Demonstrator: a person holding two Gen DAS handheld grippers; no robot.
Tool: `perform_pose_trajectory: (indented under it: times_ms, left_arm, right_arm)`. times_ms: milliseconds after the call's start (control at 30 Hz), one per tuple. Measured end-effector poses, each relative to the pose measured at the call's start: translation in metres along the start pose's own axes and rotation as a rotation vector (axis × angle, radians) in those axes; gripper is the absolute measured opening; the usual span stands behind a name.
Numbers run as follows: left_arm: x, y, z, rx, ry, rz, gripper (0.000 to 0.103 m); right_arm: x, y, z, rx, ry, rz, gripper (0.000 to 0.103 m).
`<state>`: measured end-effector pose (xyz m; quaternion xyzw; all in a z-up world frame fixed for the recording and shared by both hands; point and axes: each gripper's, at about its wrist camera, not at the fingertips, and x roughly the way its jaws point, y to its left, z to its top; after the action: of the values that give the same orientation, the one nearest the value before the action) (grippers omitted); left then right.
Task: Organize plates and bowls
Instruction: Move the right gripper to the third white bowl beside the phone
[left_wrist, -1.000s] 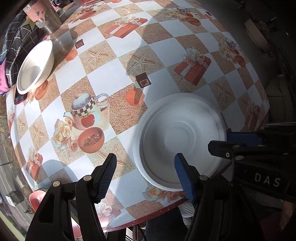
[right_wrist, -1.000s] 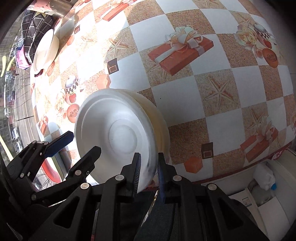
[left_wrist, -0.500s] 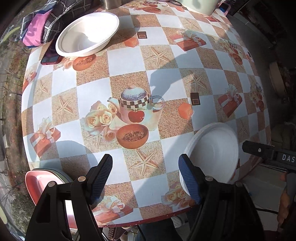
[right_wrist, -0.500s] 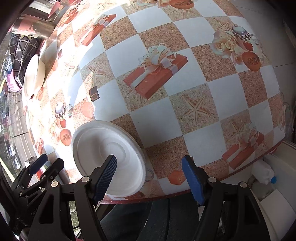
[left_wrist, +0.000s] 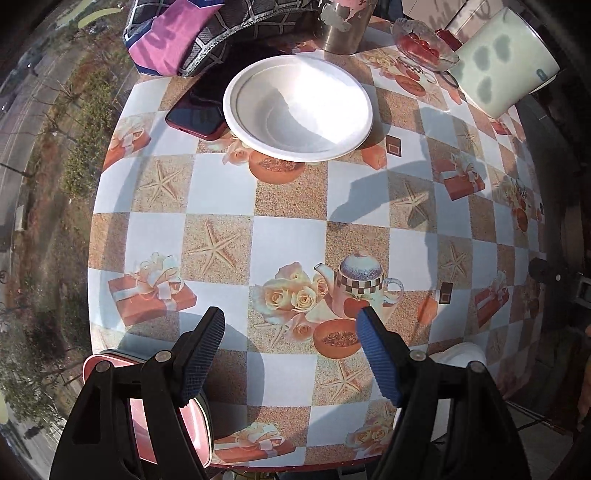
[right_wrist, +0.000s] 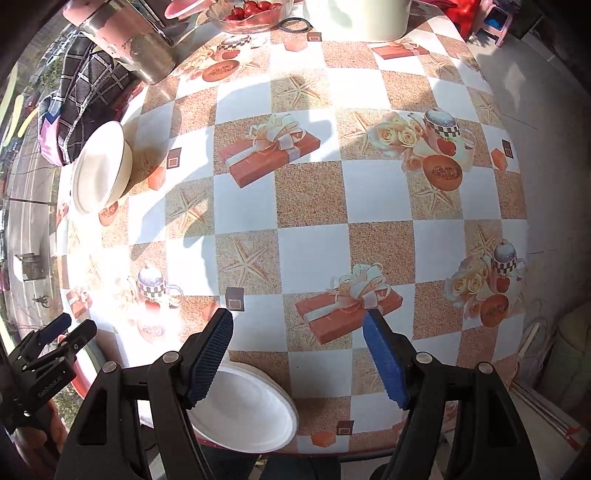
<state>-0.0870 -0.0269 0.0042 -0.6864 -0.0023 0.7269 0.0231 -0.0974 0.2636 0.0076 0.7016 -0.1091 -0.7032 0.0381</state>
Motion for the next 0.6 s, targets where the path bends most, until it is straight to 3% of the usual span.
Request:
perform_pose_trajectory:
  times_ms: [300,467,600]
  left_arm:
    - [0.000,0.022,0.044,-0.090,-0.086,0.092,0.077]
    - [0.004,0.033,0.072,-0.109,-0.141,0.187,0.077]
    - [0.011,0.039,0.092,-0.112,-0.161,0.212,0.077]
  right_arm:
    - [0.006,0.045,0.060,-0.216,-0.049,-0.003,0.074]
    - [0.018,0.075,0.090,-0.234,-0.048,0.053,0.074]
    - [0.030,0.099,0.101,-0.194,-0.041,0.103,0.074]
